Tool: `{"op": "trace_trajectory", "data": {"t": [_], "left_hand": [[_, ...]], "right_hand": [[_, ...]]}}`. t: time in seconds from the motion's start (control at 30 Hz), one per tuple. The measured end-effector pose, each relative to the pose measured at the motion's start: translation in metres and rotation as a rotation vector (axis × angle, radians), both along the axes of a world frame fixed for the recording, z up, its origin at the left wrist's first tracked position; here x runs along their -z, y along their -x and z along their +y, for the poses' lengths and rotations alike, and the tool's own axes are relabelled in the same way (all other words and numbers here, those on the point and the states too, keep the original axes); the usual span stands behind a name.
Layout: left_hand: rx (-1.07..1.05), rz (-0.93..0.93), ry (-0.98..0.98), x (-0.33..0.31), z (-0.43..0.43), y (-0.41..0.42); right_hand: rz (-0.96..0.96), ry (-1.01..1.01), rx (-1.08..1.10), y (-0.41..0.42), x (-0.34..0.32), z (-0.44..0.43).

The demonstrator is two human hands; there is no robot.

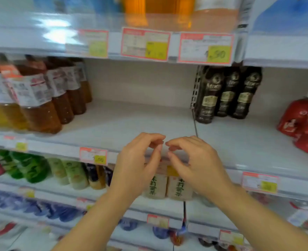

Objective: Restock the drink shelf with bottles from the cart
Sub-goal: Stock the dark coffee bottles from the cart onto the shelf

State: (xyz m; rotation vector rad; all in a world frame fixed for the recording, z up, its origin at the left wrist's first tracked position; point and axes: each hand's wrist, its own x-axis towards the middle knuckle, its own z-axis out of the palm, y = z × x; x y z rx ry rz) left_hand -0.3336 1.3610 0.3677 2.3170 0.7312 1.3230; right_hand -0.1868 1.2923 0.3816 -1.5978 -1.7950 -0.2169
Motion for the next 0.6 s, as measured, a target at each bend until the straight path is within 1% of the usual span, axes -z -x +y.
{"op": "trace_trajectory", "data": {"t": [0.1, 0.2, 0.27, 0.33, 0.47, 0.6], "left_hand": [[-0.181, 0.021, 0.099, 0.049, -0.006, 0.083], [-0.387, 0.072, 0.269, 0.105, -0.016, 0.164], [-0.530, 0.088, 0.388, 0.143, -0.027, 0.214], [-0.664, 0.113, 0.552, 0.182, -0.040, 0.260], [-0.880, 0.136, 0.899, 0.265, -0.072, 0.338], [-0.986, 0.167, 1.094, 0.333, -0.097, 0.386]], "right_hand": [[-0.010, 0.074, -0.198, 0.075, 0.035, 0.022], [-0.008, 0.196, -0.340, 0.148, 0.083, 0.044], [0.010, 0.324, -0.421, 0.193, 0.120, 0.054], [0.014, 0.478, -0.491, 0.234, 0.160, 0.062], [0.042, 0.778, -0.543, 0.301, 0.244, 0.076], [-0.036, 0.978, -0.509, 0.346, 0.322, 0.094]]}}
